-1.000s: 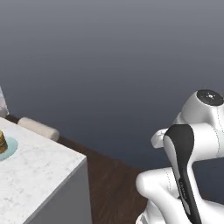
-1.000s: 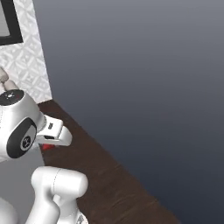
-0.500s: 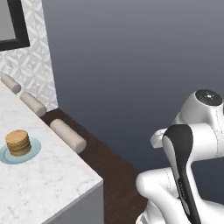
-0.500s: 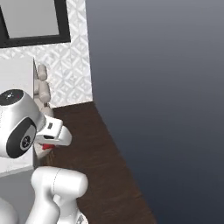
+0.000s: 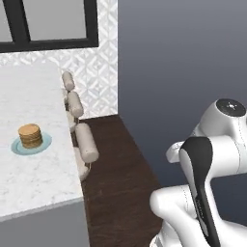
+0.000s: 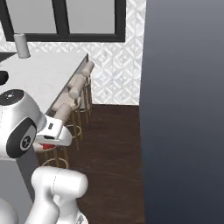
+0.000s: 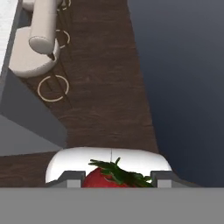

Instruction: Take the strawberry from the fridge and place it on top of the pancake, located on the dining counter.

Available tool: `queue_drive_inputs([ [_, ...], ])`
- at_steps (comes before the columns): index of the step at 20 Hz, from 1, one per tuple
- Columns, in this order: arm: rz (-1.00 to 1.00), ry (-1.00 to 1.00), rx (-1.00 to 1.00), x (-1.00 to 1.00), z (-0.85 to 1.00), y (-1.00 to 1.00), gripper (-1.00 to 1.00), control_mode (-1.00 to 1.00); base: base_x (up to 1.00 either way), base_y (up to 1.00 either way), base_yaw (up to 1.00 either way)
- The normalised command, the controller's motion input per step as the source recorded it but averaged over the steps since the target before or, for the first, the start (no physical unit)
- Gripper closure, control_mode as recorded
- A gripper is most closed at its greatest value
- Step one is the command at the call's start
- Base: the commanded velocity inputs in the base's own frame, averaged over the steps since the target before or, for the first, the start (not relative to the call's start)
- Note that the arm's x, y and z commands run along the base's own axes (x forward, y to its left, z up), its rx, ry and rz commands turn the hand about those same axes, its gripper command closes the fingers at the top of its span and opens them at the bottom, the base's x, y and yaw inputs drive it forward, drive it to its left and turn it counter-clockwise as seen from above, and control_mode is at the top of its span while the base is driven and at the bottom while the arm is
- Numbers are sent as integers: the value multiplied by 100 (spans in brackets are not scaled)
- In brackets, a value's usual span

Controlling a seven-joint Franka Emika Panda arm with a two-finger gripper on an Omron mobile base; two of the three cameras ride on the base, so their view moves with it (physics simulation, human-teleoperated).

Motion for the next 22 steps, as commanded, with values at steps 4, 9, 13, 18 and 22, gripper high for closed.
queue_drive_inputs([
  [4,0,0,0,0,0,0,100,100,49,-67,76],
  [9,0,0,0,0,0,0,100,100,58,-90,67],
  [13,0,0,0,0,0,0,100,100,52,-85,65],
  [18,0,0,0,0,0,0,100,100,51,-86,68],
  [22,0,0,0,0,0,0,100,100,51,-93,66],
])
